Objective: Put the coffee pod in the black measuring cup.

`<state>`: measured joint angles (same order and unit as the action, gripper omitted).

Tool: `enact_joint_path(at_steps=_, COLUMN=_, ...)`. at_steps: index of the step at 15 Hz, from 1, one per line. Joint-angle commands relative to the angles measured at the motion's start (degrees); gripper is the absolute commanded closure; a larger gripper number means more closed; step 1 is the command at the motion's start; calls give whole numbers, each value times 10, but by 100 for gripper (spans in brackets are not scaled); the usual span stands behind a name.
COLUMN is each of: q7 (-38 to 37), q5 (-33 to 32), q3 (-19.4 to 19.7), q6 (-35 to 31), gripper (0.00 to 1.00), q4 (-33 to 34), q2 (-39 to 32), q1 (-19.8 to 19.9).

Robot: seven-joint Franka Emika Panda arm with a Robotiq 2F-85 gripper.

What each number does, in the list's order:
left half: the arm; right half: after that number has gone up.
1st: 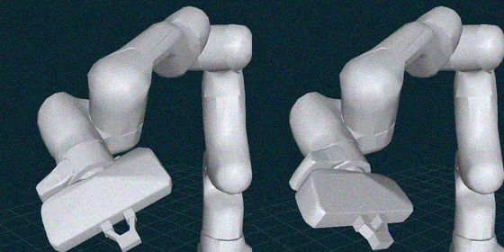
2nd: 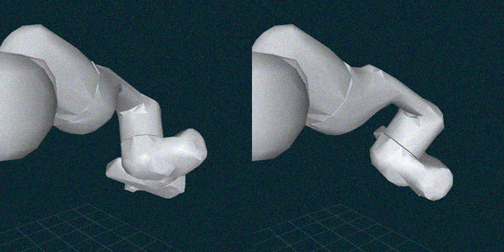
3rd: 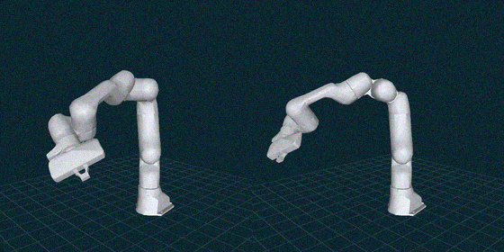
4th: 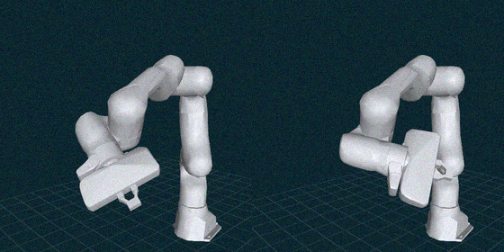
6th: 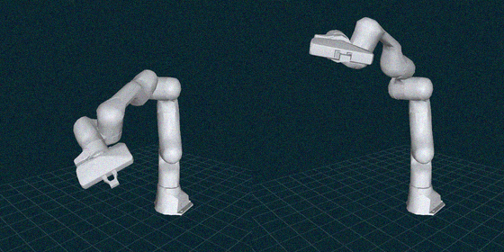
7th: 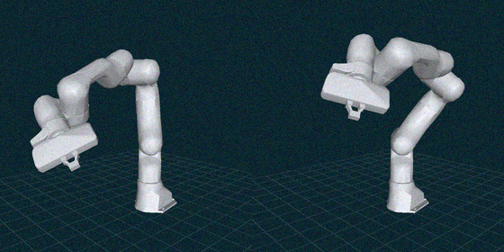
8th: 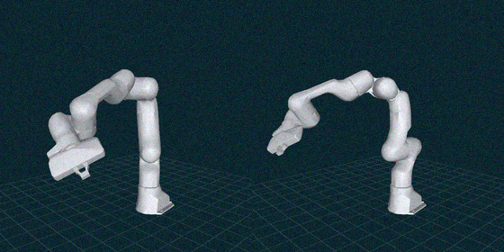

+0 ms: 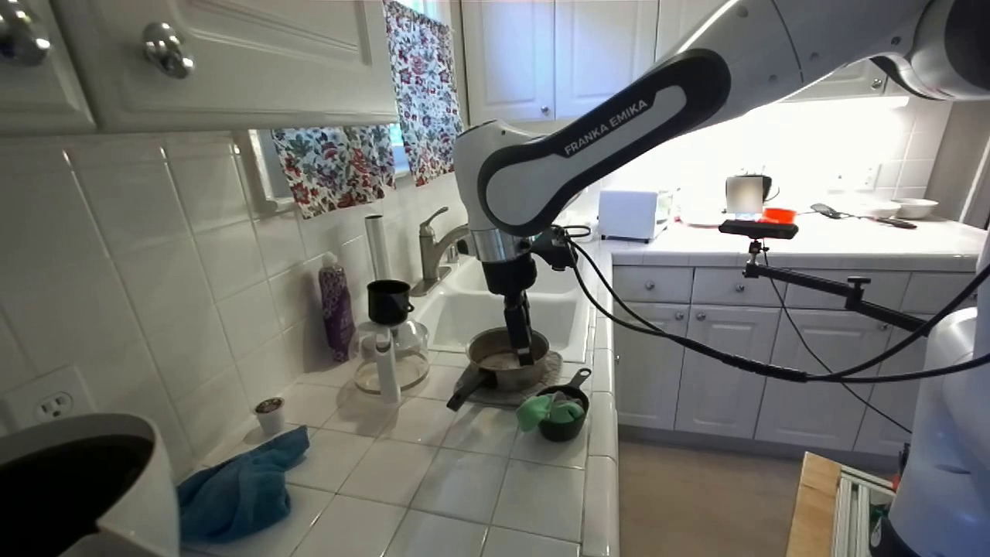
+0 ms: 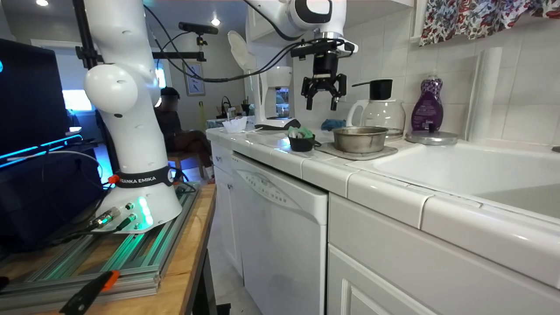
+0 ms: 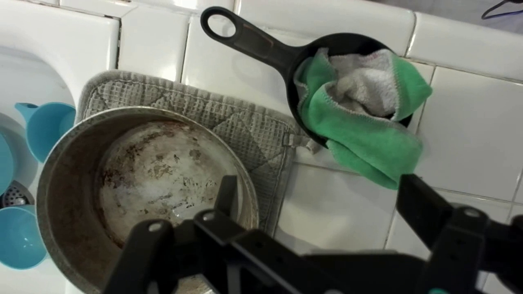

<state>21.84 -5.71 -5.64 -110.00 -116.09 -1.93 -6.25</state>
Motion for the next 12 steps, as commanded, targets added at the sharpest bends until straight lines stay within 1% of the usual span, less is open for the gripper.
enact_joint_path(at_steps=1, q7=14, q5=-10, q3=-10, q6=10, gripper=0, q4=30, q2=-32, q1=-6)
enact_joint_path(at_steps=3, q7=26, q5=-21, q3=-25, q6=8, gripper=0, q4=58, q2=-66, q1=-19)
enact_joint_path(at_steps=5, q7=36, q5=-43, q3=-46, q6=13, gripper=0, q4=101, q2=-109, q1=-39)
enact_joint_path(at_steps=9, q7=47, q5=-124, q3=-72, q6=21, gripper=0, q4=190, q2=-188, q1=-81)
enact_joint_path(at_steps=12, q7=47, q5=-196, q3=-72, q6=10, gripper=0, q4=250, q2=-241, q1=-113)
